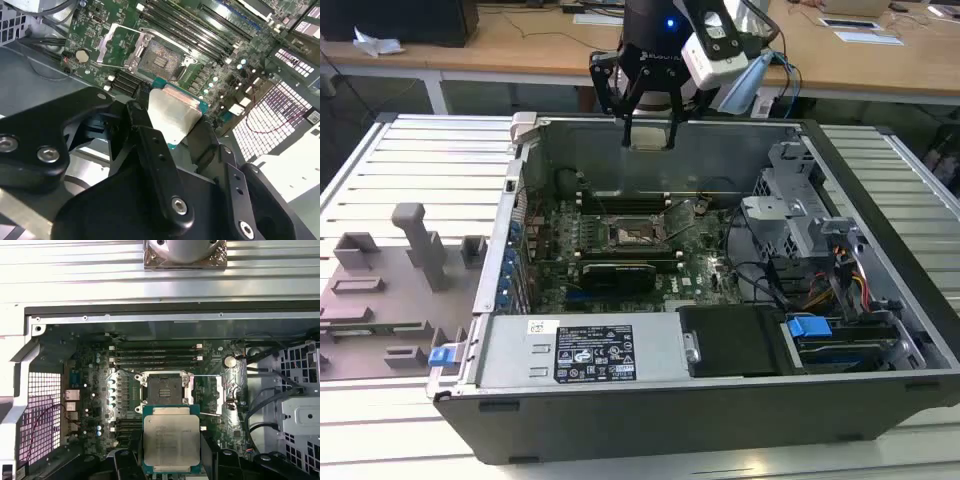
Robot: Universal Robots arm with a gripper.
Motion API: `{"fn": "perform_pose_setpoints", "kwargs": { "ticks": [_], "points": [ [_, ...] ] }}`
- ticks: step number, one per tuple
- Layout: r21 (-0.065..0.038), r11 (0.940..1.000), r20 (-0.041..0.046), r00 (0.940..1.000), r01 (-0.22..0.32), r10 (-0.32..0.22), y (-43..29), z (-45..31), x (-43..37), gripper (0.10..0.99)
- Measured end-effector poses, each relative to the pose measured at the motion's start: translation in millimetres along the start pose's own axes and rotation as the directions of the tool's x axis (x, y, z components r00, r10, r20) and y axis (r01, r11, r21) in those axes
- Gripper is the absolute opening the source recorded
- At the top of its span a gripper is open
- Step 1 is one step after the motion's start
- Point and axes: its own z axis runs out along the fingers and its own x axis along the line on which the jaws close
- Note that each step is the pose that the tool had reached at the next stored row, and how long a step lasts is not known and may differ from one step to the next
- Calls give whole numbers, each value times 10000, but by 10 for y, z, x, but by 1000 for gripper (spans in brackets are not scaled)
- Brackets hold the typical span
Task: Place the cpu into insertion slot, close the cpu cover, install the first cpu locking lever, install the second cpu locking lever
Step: 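Place the cpu into insertion slot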
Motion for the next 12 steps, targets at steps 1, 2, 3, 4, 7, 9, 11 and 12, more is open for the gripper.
{"fn": "perform_pose_setpoints", "kwargs": {
  "ticks": [1, 2, 3, 4, 7, 9, 11, 12],
  "points": [
    [0, 10000, 0, 10000, -1, 1, -1, 10, 0, 541],
    [2, 10000, 0, 10000, -1, 1, -2, 27, 0, 541],
    [5, 10000, 0, 10000, 0, 0, -4, 46, -1, 541],
    [4, 10000, 0, 10000, -1, 1, -5, 60, -1, 541],
    [4, 10000, 0, 10000, -1, 1, -8, 87, -1, 541],
    [5, 10000, 0, 10000, -1, 1, -10, 109, -2, 541],
    [4, 10000, 0, 10000, 0, 0, -11, 123, -2, 541],
    [4, 10000, 0, 10000, -1, 1, -12, 128, -2, 541]
  ]
}}
